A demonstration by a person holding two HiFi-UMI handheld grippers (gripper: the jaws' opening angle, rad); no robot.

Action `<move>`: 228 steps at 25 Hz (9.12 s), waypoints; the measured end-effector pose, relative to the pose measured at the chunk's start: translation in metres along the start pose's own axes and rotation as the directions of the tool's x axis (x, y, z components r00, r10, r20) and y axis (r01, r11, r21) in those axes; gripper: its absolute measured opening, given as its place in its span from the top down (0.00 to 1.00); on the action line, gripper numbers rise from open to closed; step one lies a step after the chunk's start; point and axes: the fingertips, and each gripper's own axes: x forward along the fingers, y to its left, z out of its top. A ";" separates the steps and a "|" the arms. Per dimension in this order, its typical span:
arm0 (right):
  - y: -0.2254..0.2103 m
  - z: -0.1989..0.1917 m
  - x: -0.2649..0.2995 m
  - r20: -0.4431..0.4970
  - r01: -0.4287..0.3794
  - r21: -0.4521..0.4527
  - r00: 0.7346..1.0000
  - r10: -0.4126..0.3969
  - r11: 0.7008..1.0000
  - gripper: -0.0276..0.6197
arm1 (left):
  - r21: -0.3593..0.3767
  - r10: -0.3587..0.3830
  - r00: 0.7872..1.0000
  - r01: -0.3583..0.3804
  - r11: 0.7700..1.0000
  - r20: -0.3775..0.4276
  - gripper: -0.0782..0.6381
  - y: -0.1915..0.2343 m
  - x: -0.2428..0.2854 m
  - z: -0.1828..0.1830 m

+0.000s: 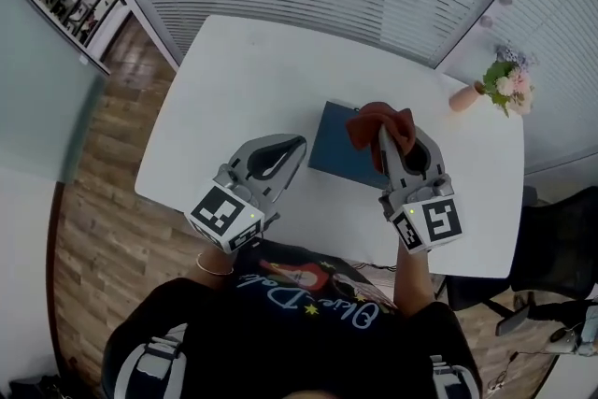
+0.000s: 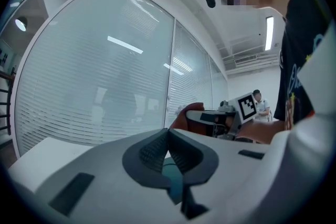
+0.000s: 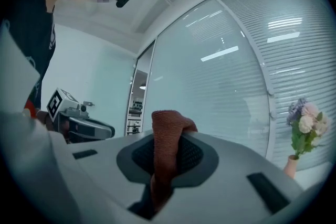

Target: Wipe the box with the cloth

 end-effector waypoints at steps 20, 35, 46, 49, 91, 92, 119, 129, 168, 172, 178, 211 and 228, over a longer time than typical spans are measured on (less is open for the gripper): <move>0.003 -0.113 0.150 -0.364 -0.137 -0.340 0.932 0.004 0.930 0.90 | -0.067 0.034 0.999 -0.034 0.997 0.001 0.89 0.065 0.003 -0.014; 0.033 -0.172 0.137 -0.592 -0.343 -0.361 0.803 0.071 0.867 0.90 | -0.082 0.036 0.999 -0.036 0.996 -0.009 0.89 0.062 0.000 -0.019; 0.017 -0.180 0.118 -0.644 -0.328 -0.379 0.765 0.008 0.866 0.90 | -0.068 0.028 1.000 -0.029 0.997 -0.012 0.89 0.056 -0.005 -0.016; 0.008 -0.181 0.110 -0.653 -0.310 -0.380 0.757 -0.015 0.872 0.90 | -0.069 0.021 1.000 -0.022 0.997 -0.013 0.89 0.053 -0.006 -0.016; -0.120 -0.200 -0.018 -0.712 0.035 -0.343 0.642 -0.284 0.939 0.90 | -0.054 -0.027 1.000 0.026 0.998 -0.016 0.89 0.037 -0.002 -0.014; -0.122 -0.201 -0.021 -0.712 0.043 -0.340 0.640 -0.288 0.939 0.90 | -0.053 -0.028 0.999 0.027 0.998 -0.016 0.89 0.037 -0.002 -0.013; 0.039 -0.074 0.101 -0.326 -0.115 -0.185 0.944 0.049 0.976 0.90 | -0.064 -0.017 1.000 0.016 0.998 -0.014 0.89 0.041 -0.010 -0.014; 0.027 -0.124 0.091 -0.449 -0.097 -0.138 0.893 0.025 0.986 0.90 | -0.068 -0.010 1.000 0.008 0.998 -0.026 0.89 0.046 -0.011 -0.018; -0.097 -0.142 -0.060 -0.523 0.323 -0.187 0.767 -0.373 0.928 0.90 | -0.074 -0.217 0.975 0.213 0.974 -0.049 0.89 -0.009 0.034 -0.023; -0.105 -0.139 -0.070 -0.515 0.359 -0.189 0.756 -0.404 0.914 0.90 | -0.073 -0.224 0.973 0.220 0.973 -0.051 0.89 -0.012 0.035 -0.023; -0.111 -0.124 -0.077 -0.493 0.386 -0.189 0.758 -0.427 0.903 0.90 | -0.070 -0.213 0.976 0.209 0.975 -0.051 0.89 -0.012 0.030 -0.023; 0.068 -0.093 0.072 -0.381 -0.123 -0.058 0.920 0.092 0.991 0.90 | -0.076 0.022 0.998 -0.026 0.997 -0.061 0.89 0.044 -0.043 -0.026; 0.014 -0.108 0.006 -0.422 0.071 -0.041 0.903 -0.082 0.997 0.90 | -0.068 -0.119 0.990 0.115 0.991 -0.070 0.89 0.009 -0.006 -0.027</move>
